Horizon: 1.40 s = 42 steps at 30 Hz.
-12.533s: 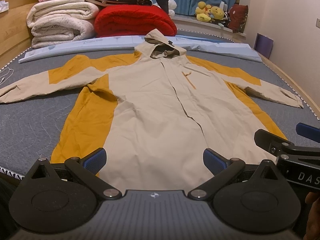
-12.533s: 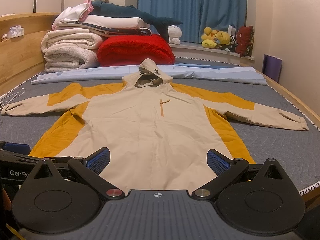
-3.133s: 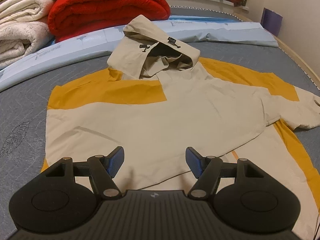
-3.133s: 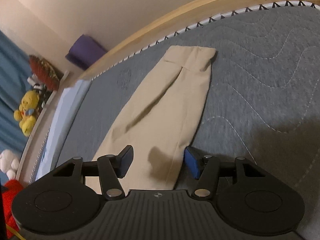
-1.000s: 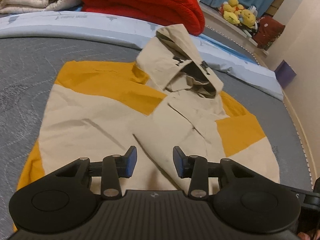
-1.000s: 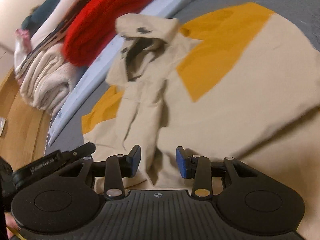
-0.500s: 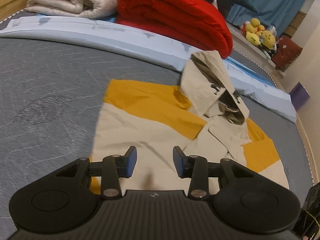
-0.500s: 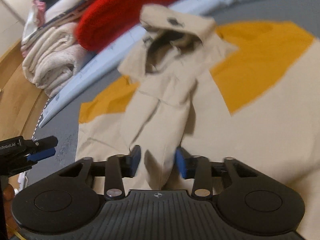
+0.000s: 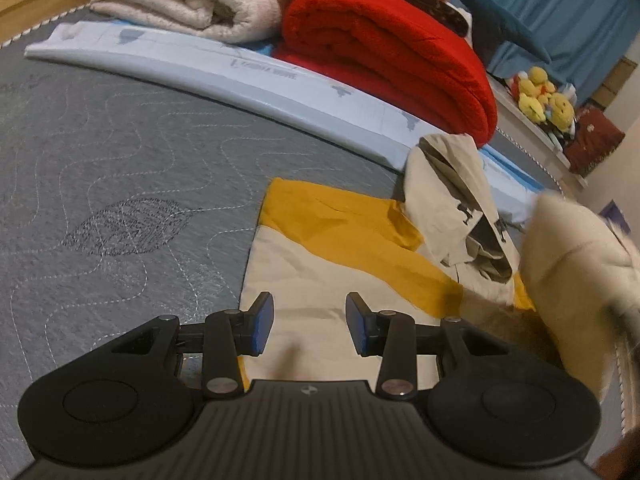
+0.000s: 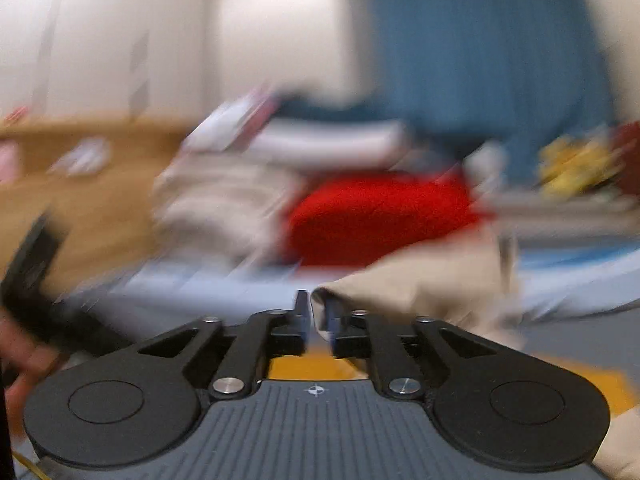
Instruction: Fold large clothes
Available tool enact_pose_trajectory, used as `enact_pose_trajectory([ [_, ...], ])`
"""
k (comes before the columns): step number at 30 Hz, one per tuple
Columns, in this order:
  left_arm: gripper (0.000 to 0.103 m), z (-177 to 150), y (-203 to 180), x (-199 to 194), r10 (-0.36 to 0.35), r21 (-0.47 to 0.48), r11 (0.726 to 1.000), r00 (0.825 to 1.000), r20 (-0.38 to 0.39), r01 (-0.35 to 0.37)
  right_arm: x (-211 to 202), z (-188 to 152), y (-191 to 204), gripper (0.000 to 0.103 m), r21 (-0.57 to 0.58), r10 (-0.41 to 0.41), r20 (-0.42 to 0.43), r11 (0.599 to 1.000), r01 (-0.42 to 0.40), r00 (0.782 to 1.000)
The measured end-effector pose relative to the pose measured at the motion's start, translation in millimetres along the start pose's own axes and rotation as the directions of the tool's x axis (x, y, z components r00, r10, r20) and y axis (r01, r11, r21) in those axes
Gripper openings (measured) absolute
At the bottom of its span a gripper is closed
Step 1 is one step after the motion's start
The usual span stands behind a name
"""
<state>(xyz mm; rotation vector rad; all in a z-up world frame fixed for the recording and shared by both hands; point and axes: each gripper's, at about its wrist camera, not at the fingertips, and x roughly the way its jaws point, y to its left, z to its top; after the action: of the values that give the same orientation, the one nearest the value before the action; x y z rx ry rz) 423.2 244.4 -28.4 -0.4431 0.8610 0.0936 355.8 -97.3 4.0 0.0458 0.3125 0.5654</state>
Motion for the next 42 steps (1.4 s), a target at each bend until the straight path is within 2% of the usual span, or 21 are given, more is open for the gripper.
enact_pose_trajectory([
  [1,0.044,1,3,0,-0.002,-0.015,1.0,1.0,-0.004,0.002,12,-5,0,0.033,0.022,0.061,-0.109,0.998,-0.059,0.992],
  [2,0.044,2,5,1,-0.002,-0.026,1.0,1.0,-0.006,0.002,26,-15,-2,0.033,0.06,0.11,-0.237,0.993,-0.099,0.965],
  [3,0.044,3,6,2,0.0,-0.035,0.999,1.0,-0.007,0.0,31,-21,-4,0.033,0.084,0.112,-0.296,0.992,-0.091,0.949],
  [5,0.044,4,10,2,0.001,-0.048,0.999,1.0,-0.012,-0.001,31,-29,-17,0.035,0.158,0.083,-0.337,0.987,-0.031,0.938],
  [8,0.044,1,13,5,-0.029,-0.084,0.996,0.999,-0.037,0.026,20,-34,-49,0.036,0.333,0.078,-0.35,0.942,0.046,0.933],
  [10,0.044,-2,14,10,-0.052,-0.117,0.992,0.997,-0.06,0.045,8,-41,-59,0.044,0.39,0.021,-0.372,0.911,0.135,0.928],
  [13,0.044,-10,14,25,-0.096,-0.179,0.981,0.988,-0.12,0.074,-4,-58,-84,0.045,0.458,-0.059,-0.449,0.841,0.287,0.891],
  [16,0.044,-21,12,41,-0.098,-0.209,0.976,0.977,-0.191,0.057,-18,-78,-111,0.045,0.545,-0.075,-0.523,0.736,0.401,0.849],
  [20,0.044,-34,11,54,0.005,-0.169,0.985,0.972,-0.237,-0.046,-39,-94,-135,0.045,0.603,-0.131,-0.56,0.612,0.511,0.818],
  [22,0.044,-37,12,59,0.03,-0.167,0.983,0.968,-0.247,-0.074,-46,-96,-148,0.045,0.615,-0.167,-0.57,0.563,0.552,0.805],
  [24,0.042,-39,11,62,0.042,-0.16,0.984,0.967,-0.25,-0.084,-56,-96,-161,0.045,0.618,-0.216,-0.588,0.502,0.606,0.779],
  [25,0.038,-40,8,64,0.043,-0.154,0.985,0.968,-0.247,-0.083,-60,-98,-167,0.045,0.616,-0.245,-0.6,0.466,0.635,0.761],
  [27,0.008,-41,3,66,0.04,-0.137,0.988,0.972,-0.231,-0.073,-70,-100,-181,0.045,0.624,-0.285,-0.613,0.397,0.673,0.737],
  [28,0.001,-41,-1,62,0.041,-0.12,0.991,0.979,-0.202,-0.066,-72,-101,-187,0.045,0.627,-0.302,-0.617,0.369,0.686,0.727],
  [30,0.002,-35,-15,51,0.023,-0.06,0.998,0.991,-0.133,-0.031,-80,-101,-197,0.044,0.634,-0.336,-0.614,0.329,0.7,0.714],
  [32,0.002,-30,-25,40,0.004,0.001,1.0,0.997,-0.074,-0.004,-88,-100,-203,0.043,0.623,-0.368,-0.613,0.318,0.714,0.699],
  [33,0.002,-29,-27,39,0.012,0.014,1.0,0.998,-0.064,-0.011,-91,-101,-207,0.043,0.607,-0.385,-0.627,0.302,0.735,0.677],
  [34,0.002,-30,-26,41,0.024,0.009,1.0,0.997,-0.069,-0.023,-95,-104,-211,0.043,0.595,-0.4,-0.645,0.271,0.757,0.651],
  [37,0.002,-33,-11,52,0.032,-0.06,0.997,0.991,-0.126,-0.04,-109,-115,-224,0.042,0.6,-0.411,-0.678,0.171,0.782,0.61],
  [40,0.002,-30,-7,53,0.021,-0.076,0.997,0.992,-0.126,-0.031,-117,-119,-230,0.043,0.613,-0.416,-0.677,0.137,0.778,0.607],
  [42,0.002,-25,-11,44,-0.019,-0.055,0.998,0.998,-0.065,0.015,-119,-118,-231,0.043,0.644,-0.412,-0.654,0.138,0.752,0.635],
])
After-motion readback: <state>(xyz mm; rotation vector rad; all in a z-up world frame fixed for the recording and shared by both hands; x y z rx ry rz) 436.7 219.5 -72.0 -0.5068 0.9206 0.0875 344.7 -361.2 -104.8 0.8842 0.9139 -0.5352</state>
